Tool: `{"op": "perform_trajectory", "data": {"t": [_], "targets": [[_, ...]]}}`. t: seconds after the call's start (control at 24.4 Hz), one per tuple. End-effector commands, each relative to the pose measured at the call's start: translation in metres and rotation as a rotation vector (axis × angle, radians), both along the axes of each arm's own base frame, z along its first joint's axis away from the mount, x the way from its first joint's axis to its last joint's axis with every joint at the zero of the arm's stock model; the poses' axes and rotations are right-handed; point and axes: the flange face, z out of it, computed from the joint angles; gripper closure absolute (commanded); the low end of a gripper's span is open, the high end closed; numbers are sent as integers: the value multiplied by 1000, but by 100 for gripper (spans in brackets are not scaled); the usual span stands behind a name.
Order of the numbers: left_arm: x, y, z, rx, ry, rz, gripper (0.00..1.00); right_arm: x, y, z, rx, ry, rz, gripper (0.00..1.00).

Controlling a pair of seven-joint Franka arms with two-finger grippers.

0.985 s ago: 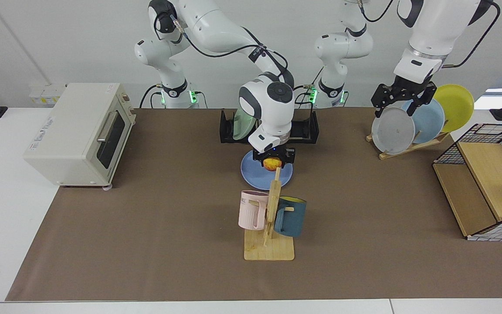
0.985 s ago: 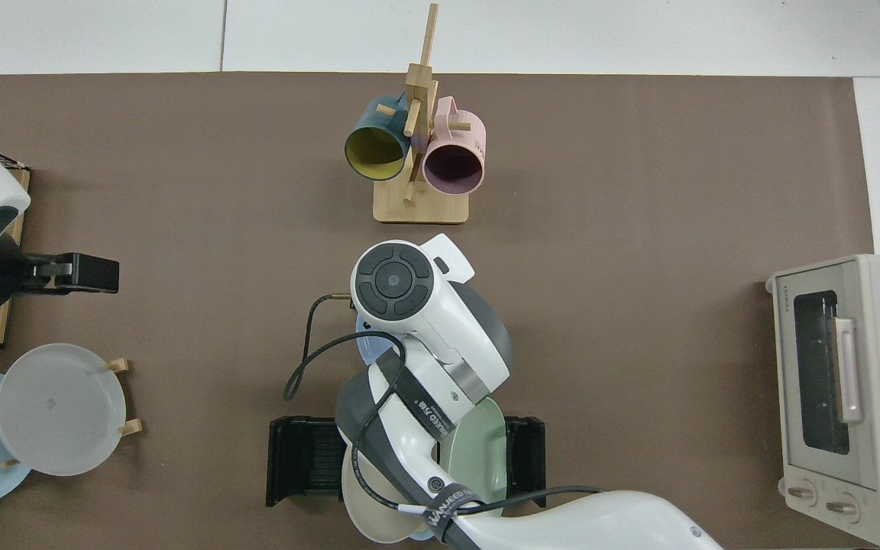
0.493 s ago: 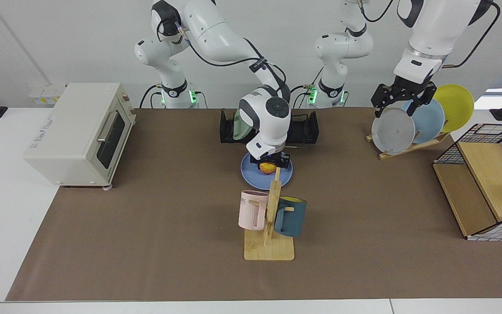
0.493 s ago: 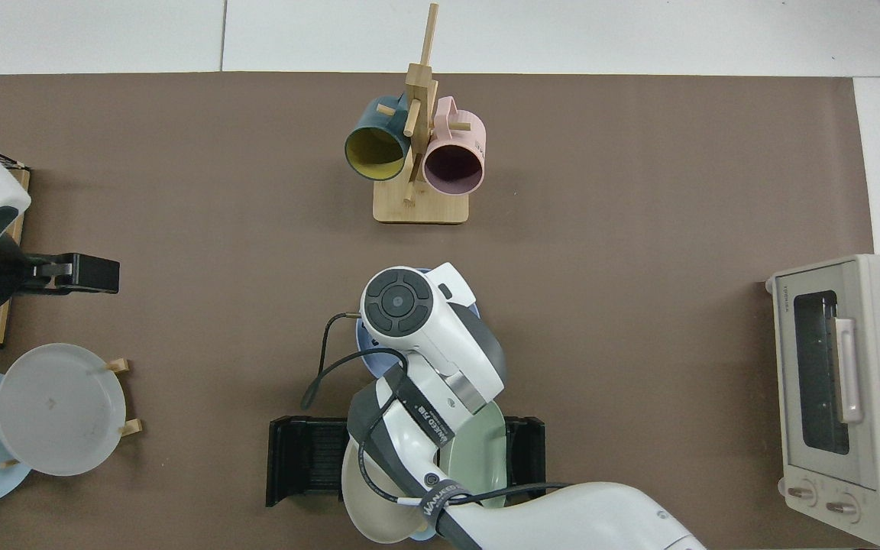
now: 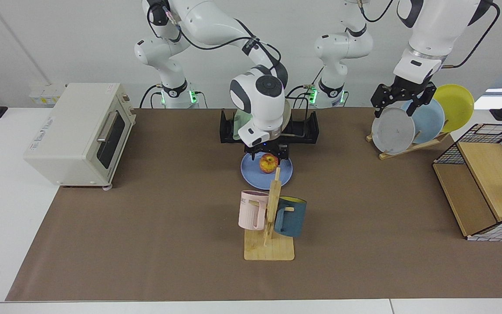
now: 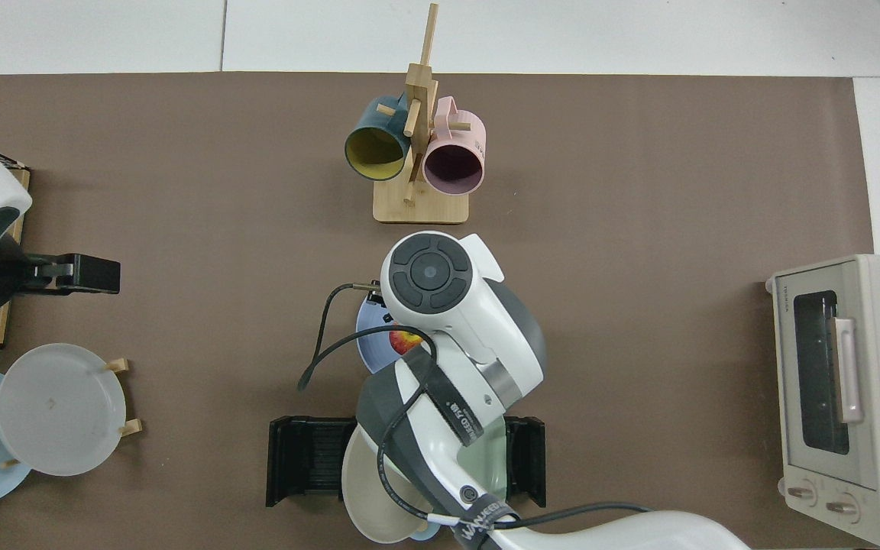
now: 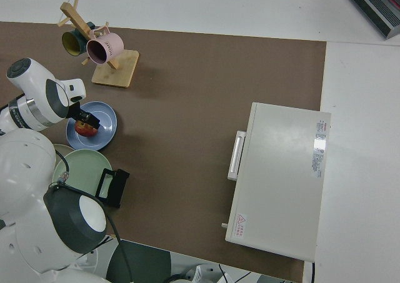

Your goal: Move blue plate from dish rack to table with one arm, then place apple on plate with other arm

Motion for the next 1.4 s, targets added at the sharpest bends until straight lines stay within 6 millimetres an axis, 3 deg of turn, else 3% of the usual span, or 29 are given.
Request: {"op": "perform_trajectory", "data": {"t": [0.0,0.16,0.33,0.57,0.86,1.11,1.27,1.35], "targets": [[-4,1,1,-11,10,-12,0,31,-43,53,39,-14,-45,0],[-4,1,0,-11,8,-10,0,46,-100,101,81,-54,60,0],[-4,-1,-2,-11,13,-13,0,57,-162,123,55,-38,188,0],[-4,-1,-2,-11,11,-13,0,70,-266,147,33,-30,358,0],[-4,-3,-5,-11,16,-16,0,74,-369,160,7,-38,471,0],[-3,-4,-7,-11,19,-18,0,52,-396,200,-32,-57,444,0],[-3,-4,-7,-12,19,-18,0,31,-401,215,-45,-10,437,0],[-3,-5,-7,-12,17,-19,0,22,-407,210,-42,-2,417,0]]}}
